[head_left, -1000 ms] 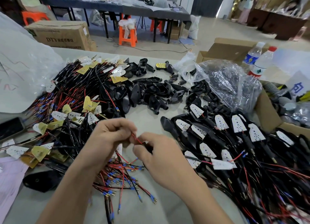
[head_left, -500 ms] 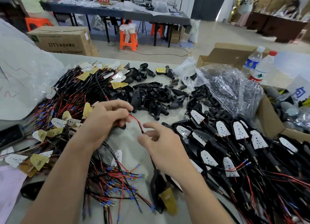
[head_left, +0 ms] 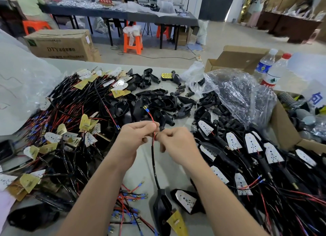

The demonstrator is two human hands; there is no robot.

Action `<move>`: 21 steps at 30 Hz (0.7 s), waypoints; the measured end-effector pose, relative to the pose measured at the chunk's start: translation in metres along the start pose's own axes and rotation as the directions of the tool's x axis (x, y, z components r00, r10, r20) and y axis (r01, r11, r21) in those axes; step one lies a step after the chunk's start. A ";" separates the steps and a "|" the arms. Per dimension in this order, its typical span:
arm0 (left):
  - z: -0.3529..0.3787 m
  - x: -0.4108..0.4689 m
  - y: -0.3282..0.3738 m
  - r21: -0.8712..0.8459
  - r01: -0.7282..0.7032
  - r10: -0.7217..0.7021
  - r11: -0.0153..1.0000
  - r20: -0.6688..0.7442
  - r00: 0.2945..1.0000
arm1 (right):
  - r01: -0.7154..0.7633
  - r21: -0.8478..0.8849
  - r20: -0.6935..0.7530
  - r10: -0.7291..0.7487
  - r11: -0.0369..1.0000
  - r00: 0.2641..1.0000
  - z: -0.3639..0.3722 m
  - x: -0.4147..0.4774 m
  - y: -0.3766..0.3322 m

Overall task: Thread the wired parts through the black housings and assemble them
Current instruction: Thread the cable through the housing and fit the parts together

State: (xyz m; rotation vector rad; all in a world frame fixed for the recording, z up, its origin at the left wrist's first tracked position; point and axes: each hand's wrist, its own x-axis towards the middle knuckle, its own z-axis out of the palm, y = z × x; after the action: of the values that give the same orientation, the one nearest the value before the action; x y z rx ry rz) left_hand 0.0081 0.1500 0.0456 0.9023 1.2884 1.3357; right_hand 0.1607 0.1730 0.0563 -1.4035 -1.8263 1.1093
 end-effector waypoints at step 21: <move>0.019 -0.001 -0.024 0.487 -0.012 0.199 0.873 -0.333 0.922 | -0.253 -0.793 -0.107 0.282 0.555 0.953 -0.154 0.145 0.090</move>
State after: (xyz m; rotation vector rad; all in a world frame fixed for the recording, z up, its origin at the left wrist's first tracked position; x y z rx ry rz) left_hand 0.0304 0.1509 0.0248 1.0991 1.9520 1.3409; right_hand 0.2909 0.3623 0.0464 -2.2447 -2.3231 0.3678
